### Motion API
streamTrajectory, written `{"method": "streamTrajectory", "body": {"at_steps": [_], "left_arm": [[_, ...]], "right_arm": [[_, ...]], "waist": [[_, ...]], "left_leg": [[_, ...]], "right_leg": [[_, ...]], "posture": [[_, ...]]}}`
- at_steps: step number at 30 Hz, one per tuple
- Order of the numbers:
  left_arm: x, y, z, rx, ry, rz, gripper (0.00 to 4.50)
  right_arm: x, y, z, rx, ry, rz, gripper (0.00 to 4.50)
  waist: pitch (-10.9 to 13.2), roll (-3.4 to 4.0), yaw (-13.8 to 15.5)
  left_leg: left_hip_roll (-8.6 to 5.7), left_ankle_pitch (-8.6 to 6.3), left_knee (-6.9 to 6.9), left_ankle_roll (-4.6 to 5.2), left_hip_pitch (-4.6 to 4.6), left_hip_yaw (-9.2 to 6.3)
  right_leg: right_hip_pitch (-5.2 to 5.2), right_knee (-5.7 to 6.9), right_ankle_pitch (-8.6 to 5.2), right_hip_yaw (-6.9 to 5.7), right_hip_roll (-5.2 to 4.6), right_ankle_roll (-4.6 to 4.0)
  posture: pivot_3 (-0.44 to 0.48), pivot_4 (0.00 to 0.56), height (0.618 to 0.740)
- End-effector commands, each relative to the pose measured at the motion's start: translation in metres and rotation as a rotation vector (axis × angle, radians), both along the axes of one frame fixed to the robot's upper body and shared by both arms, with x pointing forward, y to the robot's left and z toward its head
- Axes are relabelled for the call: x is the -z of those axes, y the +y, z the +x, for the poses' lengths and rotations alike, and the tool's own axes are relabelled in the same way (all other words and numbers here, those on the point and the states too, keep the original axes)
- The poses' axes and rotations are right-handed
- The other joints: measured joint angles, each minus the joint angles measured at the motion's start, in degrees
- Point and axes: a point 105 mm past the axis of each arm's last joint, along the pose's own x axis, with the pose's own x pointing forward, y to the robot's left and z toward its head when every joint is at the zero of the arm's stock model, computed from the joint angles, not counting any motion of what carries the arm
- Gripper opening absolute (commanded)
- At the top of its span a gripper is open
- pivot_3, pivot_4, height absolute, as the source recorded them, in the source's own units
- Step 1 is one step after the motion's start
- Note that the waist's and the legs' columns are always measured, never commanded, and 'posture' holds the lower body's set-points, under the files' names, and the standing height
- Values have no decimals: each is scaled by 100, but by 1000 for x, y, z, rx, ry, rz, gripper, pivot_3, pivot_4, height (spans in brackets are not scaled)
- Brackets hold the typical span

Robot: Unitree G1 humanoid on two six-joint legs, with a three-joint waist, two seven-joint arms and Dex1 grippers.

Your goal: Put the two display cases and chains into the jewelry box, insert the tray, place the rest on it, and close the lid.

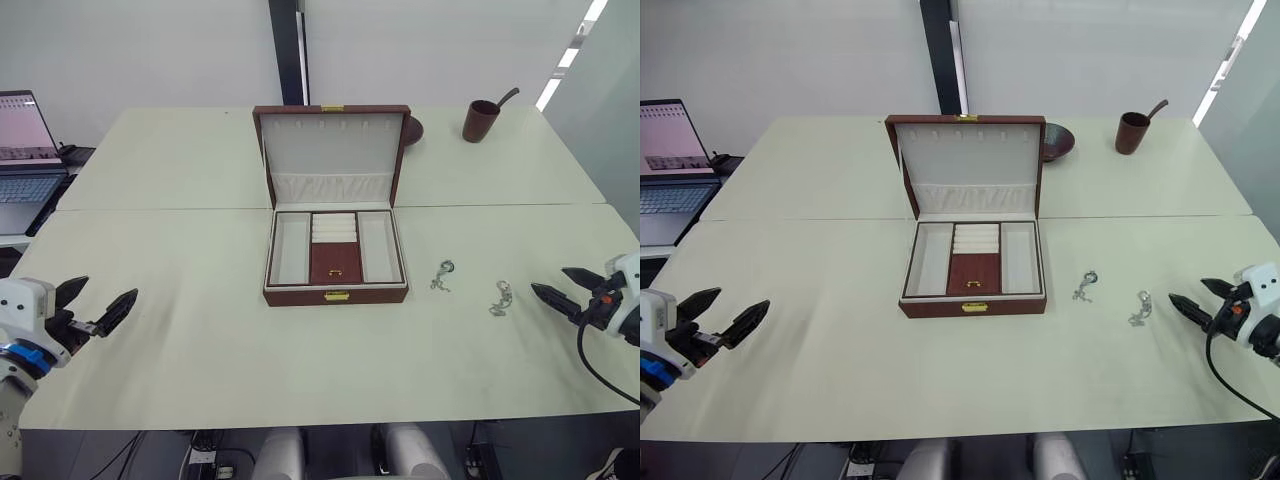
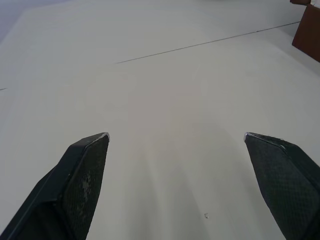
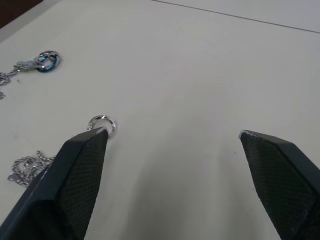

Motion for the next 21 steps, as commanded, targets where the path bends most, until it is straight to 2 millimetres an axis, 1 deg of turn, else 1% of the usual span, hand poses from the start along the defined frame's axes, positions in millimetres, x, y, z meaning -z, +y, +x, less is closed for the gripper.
{"method": "streamTrajectory", "body": {"at_steps": [1,2,4,6,10,13,14,16,19,21], "left_arm": [[-12,-32,-3,148,-37,39,4500],[-10,-48,-6,216,-24,44,4500],[-8,-70,-9,304,-11,41,4500],[-10,-102,-11,418,-11,22,4500],[-3,-150,-19,605,9,29,4500],[-2,-175,-24,711,5,29,4500],[-2,-188,-26,778,1,36,4500],[-1,-204,-30,858,-5,40,4500],[5,-219,-38,947,-1,43,4500],[9,-223,-41,978,-2,49,4500]], "right_arm": [[-23,12,-5,-2,-89,51,4450],[-23,21,-8,-16,-92,70,4450],[-21,32,-14,-30,-89,73,4450],[-22,40,-18,2,-113,94,4450],[-19,54,-22,55,-136,124,4450],[-17,66,-22,79,-143,142,4450],[-15,72,-21,98,-148,133,4450],[-12,79,-19,133,-159,104,4450],[-1,77,-17,216,-152,46,4450],[6,77,-16,252,-142,28,4450]], "waist": [[0,-1,1],[0,-1,3],[-1,0,6],[-2,1,11],[-5,2,14],[-5,3,11],[-5,3,10],[-6,5,7],[-7,7,3],[-7,7,9]], "left_leg": [[0,0,1,0,-2,-2],[1,0,1,0,0,-2],[1,0,0,-1,-1,-3],[0,0,1,-1,0,-2],[-3,0,3,-1,1,2],[-3,0,1,-1,1,0],[-3,0,1,-1,1,0],[0,0,2,-1,1,-2],[-1,0,1,-1,1,1],[-2,0,1,-1,0,1]], "right_leg": [[0,0,0,-1,0,0],[2,0,0,-1,0,0],[4,0,0,0,-1,0],[5,0,0,3,-4,2],[6,-1,1,6,-5,5],[4,-2,1,5,0,5],[4,-2,1,5,1,5],[4,-1,1,4,7,4],[3,-1,1,8,8,5],[1,-2,0,9,8,4]], "posture": [[0,150,740],[0,150,740],[0,150,740],[0,150,740],[0,150,740],[0,150,740],[0,150,740],[0,150,740],[0,150,740],[0,150,740]]}}
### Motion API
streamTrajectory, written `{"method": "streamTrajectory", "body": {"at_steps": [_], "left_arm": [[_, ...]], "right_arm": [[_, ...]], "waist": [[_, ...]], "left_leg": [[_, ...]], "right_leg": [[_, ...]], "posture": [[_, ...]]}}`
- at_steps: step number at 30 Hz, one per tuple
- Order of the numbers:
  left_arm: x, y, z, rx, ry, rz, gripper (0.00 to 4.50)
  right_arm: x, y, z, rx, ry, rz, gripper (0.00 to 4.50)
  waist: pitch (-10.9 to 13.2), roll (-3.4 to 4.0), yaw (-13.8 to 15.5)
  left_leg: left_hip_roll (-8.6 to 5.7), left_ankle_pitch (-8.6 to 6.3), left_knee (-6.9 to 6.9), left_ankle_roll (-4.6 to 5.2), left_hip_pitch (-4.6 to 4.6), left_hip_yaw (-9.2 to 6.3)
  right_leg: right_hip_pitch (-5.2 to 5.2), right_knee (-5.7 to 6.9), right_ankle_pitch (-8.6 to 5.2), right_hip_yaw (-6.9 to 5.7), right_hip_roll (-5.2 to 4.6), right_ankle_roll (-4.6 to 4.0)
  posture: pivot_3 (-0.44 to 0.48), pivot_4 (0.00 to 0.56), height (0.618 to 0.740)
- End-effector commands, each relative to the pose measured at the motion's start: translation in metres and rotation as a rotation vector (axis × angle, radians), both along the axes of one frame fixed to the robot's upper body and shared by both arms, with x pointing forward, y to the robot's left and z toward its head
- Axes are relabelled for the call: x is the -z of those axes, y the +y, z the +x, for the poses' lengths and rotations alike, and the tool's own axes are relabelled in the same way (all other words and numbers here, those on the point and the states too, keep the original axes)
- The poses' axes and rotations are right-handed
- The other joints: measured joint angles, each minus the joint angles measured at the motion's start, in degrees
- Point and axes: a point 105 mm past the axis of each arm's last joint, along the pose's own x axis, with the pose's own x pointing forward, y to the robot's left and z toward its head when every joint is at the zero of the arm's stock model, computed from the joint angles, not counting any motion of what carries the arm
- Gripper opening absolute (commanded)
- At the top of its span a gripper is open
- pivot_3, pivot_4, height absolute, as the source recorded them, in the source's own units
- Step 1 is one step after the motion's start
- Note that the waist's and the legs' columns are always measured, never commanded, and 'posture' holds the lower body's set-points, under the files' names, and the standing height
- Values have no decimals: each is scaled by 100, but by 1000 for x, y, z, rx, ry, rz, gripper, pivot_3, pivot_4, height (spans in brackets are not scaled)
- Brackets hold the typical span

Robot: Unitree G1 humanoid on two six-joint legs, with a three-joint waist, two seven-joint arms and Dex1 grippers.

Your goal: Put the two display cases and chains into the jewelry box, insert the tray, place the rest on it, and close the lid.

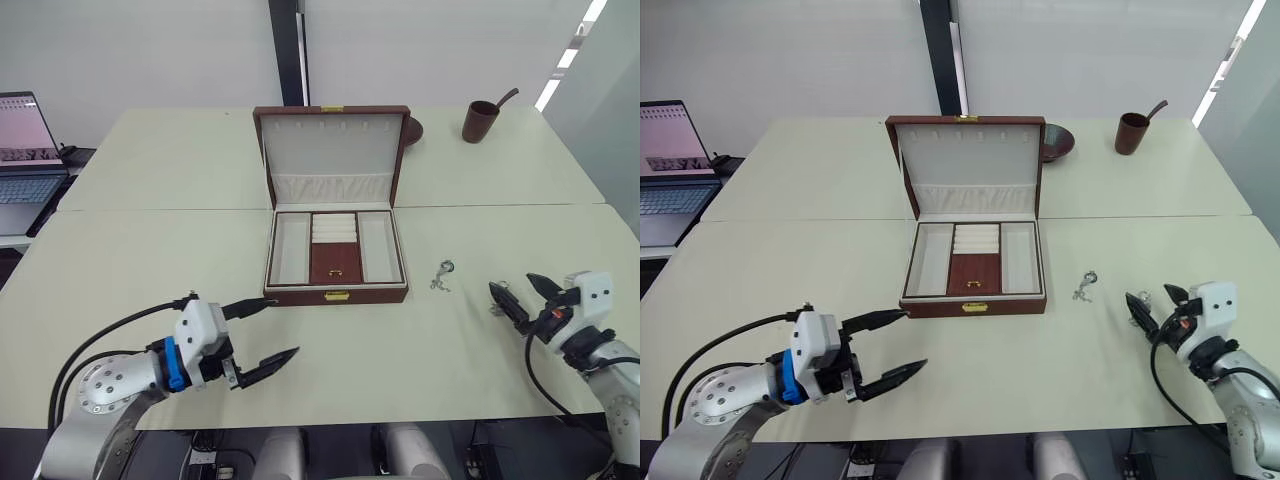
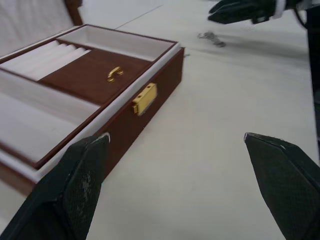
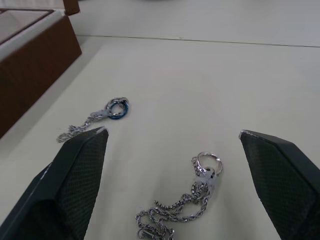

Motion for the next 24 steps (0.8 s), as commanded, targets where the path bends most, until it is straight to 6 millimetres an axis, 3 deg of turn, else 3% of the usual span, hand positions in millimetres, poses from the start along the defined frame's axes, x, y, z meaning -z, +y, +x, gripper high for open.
{"method": "streamTrajectory", "body": {"at_steps": [1,6,22,24], "left_arm": [[0,-10,-7,65,-36,4,4500],[4,-16,-8,89,-40,-5,4500],[8,-17,-4,61,-66,-7,4500],[8,-16,-3,61,-69,-6,4500]], "right_arm": [[-5,-3,2,58,-37,-57,4450],[15,0,3,78,28,-121,4450],[52,2,-8,90,159,-1,4450],[56,-1,-10,98,171,-9,4069]], "waist": [[0,1,3],[-1,1,0],[-24,-18,3],[-31,-24,3]], "left_leg": [[0,0,0,0,0,-1],[0,0,1,0,1,0],[2,0,1,0,2,-4],[2,0,1,0,2,-6]], "right_leg": [[-1,0,0,-1,0,0],[0,1,0,0,1,0],[3,0,-1,-5,1,-1],[4,0,-1,-6,1,-2]], "posture": [[0,150,740],[0,150,740],[0,150,740],[0,150,740]]}}
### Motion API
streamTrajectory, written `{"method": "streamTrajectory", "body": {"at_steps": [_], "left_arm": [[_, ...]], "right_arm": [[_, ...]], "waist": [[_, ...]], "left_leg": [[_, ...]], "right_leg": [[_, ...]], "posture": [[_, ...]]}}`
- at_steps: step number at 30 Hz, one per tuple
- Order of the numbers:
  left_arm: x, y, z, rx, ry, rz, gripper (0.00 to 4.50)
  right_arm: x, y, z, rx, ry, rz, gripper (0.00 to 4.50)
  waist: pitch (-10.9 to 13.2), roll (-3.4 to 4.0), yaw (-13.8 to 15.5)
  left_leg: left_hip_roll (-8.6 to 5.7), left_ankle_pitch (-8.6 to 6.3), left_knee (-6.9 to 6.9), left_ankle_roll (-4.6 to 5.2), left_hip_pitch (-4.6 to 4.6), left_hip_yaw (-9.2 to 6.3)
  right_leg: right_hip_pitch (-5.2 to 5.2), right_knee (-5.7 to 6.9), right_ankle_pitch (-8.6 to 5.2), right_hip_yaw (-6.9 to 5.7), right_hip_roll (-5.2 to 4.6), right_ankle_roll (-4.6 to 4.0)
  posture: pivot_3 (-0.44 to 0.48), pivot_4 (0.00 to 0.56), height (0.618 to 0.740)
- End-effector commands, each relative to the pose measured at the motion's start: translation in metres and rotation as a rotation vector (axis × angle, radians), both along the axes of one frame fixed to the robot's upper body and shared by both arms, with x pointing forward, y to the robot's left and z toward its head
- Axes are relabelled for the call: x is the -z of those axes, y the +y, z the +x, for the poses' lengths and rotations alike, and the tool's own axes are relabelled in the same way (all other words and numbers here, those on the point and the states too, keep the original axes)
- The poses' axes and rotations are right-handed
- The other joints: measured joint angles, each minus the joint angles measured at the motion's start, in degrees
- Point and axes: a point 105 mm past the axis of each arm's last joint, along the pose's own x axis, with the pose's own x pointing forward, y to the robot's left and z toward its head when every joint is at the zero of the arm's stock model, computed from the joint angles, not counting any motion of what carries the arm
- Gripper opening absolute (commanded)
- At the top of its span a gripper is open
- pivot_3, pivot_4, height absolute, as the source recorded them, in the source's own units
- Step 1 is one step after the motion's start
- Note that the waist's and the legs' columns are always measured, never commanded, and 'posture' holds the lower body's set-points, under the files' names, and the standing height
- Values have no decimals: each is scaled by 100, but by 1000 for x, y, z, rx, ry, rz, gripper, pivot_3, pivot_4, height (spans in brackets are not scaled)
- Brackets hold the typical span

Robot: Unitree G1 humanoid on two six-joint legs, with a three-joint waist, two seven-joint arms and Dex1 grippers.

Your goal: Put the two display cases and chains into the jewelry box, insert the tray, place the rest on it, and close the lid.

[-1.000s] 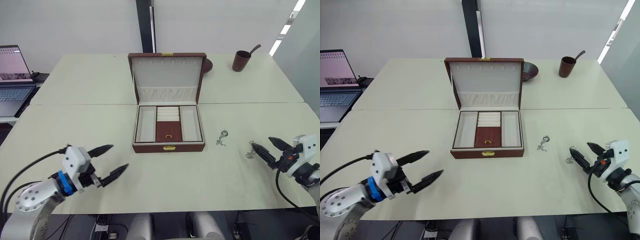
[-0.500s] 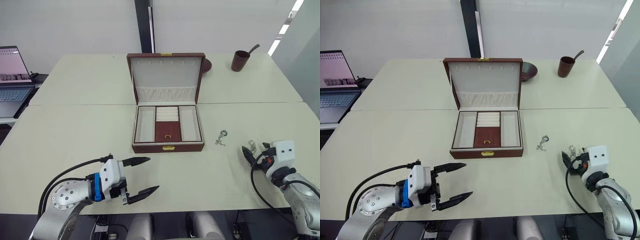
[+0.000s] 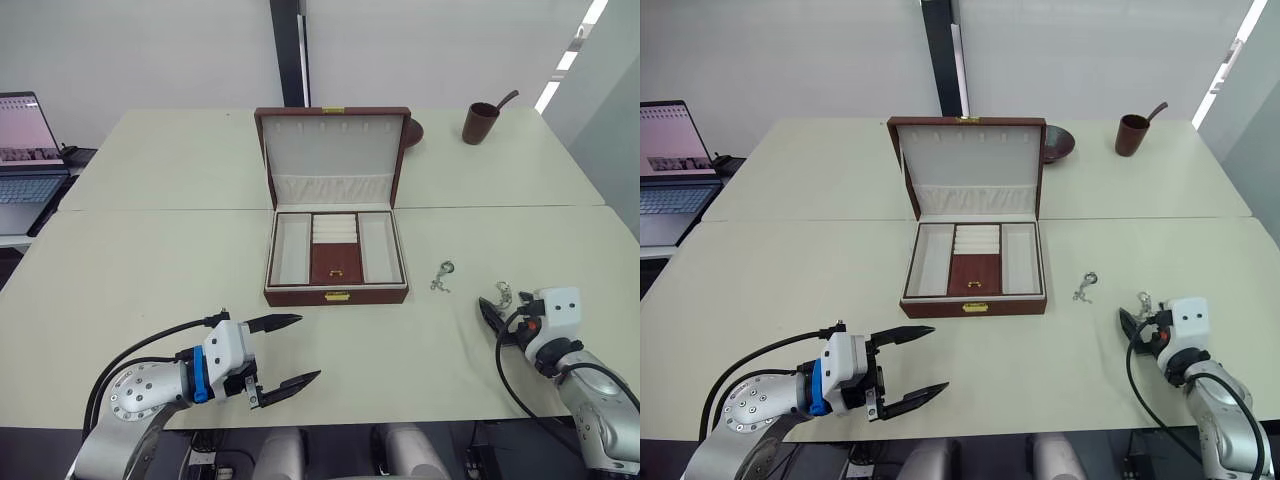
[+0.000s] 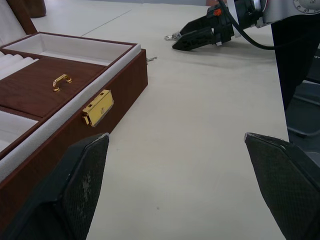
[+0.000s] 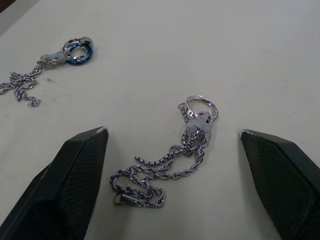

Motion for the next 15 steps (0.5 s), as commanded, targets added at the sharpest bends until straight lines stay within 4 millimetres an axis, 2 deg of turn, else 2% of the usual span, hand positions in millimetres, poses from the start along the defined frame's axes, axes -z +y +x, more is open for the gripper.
{"method": "streamTrajectory", "body": {"at_steps": [1,5,15], "left_arm": [[-3,-3,0,14,-29,-4,4500],[-2,-1,3,6,-36,-2,4500],[-7,-6,4,13,-44,-28,4500]], "right_arm": [[22,-3,-10,12,83,29,3836],[26,-4,-11,21,92,25,2536],[23,-7,-7,31,58,25,321]], "waist": [[-10,-12,0],[-34,-26,1],[-57,-42,-1]], "left_leg": [[0,0,0,0,0,0],[1,0,-1,0,1,-2],[3,0,-2,0,6,-3]], "right_leg": [[0,0,0,0,0,0],[1,0,-1,-2,0,-2],[6,-1,-3,-2,2,-5]], "posture": [[0,150,740],[0,150,740],[0,150,740]]}}
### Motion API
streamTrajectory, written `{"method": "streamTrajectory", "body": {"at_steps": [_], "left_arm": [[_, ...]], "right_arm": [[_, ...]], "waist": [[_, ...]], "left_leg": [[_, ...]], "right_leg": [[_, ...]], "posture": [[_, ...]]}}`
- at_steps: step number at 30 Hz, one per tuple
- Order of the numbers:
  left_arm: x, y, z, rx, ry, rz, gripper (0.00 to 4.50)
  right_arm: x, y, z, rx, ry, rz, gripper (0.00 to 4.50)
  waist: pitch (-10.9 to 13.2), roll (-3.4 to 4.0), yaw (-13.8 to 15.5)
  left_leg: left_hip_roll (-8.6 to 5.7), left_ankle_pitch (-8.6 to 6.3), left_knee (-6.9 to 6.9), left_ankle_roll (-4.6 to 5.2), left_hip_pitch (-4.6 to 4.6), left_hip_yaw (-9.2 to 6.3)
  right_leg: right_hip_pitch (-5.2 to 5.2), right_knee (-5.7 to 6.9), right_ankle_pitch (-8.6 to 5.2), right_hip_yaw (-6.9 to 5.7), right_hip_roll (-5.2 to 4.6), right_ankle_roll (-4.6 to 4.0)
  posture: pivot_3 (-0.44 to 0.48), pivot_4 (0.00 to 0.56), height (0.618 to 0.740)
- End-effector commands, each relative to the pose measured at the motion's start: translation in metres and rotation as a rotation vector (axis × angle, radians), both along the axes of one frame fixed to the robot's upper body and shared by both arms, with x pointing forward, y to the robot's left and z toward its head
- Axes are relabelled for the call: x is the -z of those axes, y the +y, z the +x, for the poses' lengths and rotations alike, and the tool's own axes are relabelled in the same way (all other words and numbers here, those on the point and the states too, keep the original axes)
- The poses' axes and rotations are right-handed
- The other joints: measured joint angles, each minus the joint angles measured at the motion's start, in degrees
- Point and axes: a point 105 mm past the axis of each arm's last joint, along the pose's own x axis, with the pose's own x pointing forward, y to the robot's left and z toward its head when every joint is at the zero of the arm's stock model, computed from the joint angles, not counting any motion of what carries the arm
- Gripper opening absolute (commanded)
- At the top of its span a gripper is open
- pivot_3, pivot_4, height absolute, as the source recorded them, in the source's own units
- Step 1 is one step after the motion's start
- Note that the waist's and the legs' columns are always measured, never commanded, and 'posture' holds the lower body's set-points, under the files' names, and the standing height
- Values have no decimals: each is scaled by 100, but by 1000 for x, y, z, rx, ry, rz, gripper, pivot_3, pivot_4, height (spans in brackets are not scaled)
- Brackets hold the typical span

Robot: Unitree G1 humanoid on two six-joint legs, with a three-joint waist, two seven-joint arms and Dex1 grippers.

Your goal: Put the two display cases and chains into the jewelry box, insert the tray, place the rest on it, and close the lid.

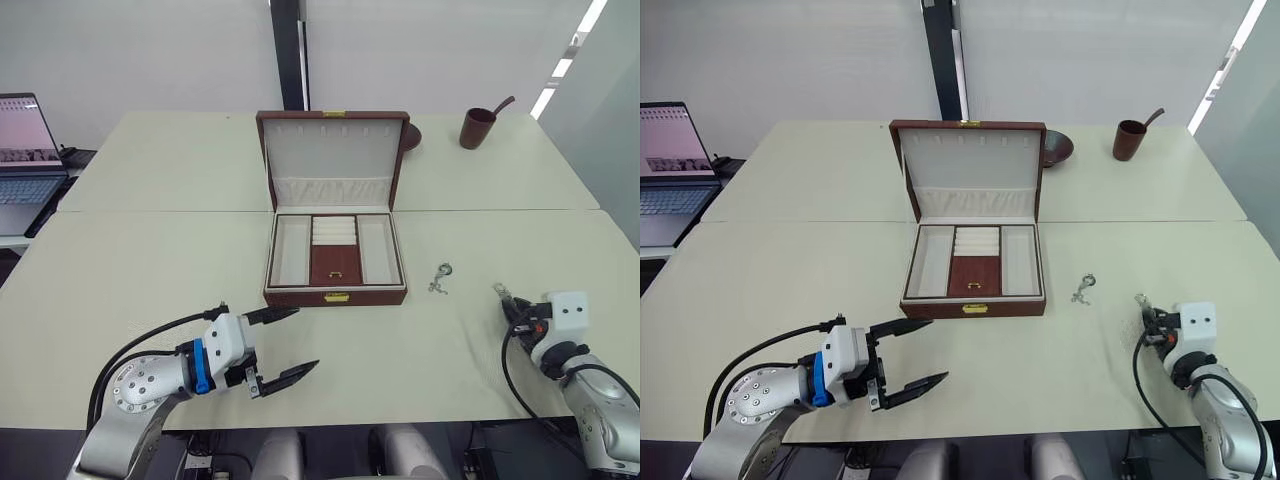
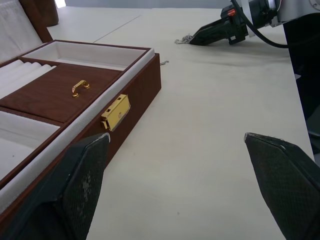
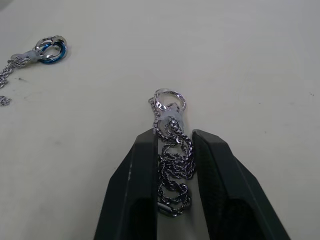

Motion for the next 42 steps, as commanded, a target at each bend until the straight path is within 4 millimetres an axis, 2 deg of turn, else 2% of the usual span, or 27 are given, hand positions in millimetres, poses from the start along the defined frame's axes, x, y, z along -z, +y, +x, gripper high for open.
{"method": "streamTrajectory", "body": {"at_steps": [1,2,9,11,15,21,24,29,33,35,36,42], "left_arm": [[-6,-8,-4,31,-20,-33,4500],[-6,-8,-5,31,-20,-35,4500],[-6,-9,-5,30,-20,-44,4500],[-7,-9,-3,21,-22,-52,4500],[-7,-8,1,-4,-20,-69,4500],[-10,-3,7,-86,-16,-115,4500],[-13,2,12,-157,-19,-147,4500],[-18,11,16,-286,-26,-200,4500],[-18,16,14,-351,-28,-213,4500],[-21,24,12,-426,-36,-236,4500],[-22,27,11,-464,-34,-253,4500],[-24,36,2,-571,-30,-276,4500]], "right_arm": [[15,4,-5,-8,47,22,133],[14,4,-4,-6,39,23,9],[3,0,-2,-29,-23,3,9],[-14,3,1,-71,-87,15,9],[-48,22,5,-213,-203,63,9],[-89,57,10,-410,-270,120,9],[-110,81,10,-528,-287,141,9],[-135,119,13,-696,-297,159,9],[-144,142,17,-786,-288,180,9],[-147,164,22,-871,-273,206,9],[-148,175,26,-904,-266,210,9],[-146,209,38,-1004,-237,212,9]], "waist": [[0,0,-1],[0,0,-1],[0,0,-3],[2,3,-2],[13,31,-4],[16,42,-4],[16,42,-1],[16,42,-9],[17,41,4],[19,38,8],[20,38,-4],[20,36,-2]], "left_leg": [[0,0,0,0,1,0],[0,0,0,0,1,0],[1,0,0,0,1,1],[0,0,0,0,1,1],[-1,0,0,0,0,4],[-1,0,1,0,-1,1],[-2,0,1,0,-4,-3],[-2,0,2,0,-5,-3],[-1,0,1,0,-6,-5],[-4,0,1,0,-9,-6],[-3,0,3,0,-8,-2],[0,0,1,0,-9,-6]], "right_leg": [[0,0,0,0,0,0],[0,0,0,1,0,0],[0,0,0,1,1,0],[0,0,0,1,1,0],[-1,0,0,4,0,0],[-1,1,0,2,0,1],[-1,1,0,-1,0,1],[-2,1,1,0,-1,1],[-4,0,1,-3,0,1],[-4,-1,1,-4,-2,1],[-5,-1,1,-1,-2,1],[-9,0,2,-5,-1,1]], "posture": [[0,150,740],[0,150,740],[0,150,740],[0,150,740],[0,150,740],[0,150,740],[0,150,740],[0,150,740],[0,150,740],[0,150,740],[0,150,740],[0,150,740]]}}
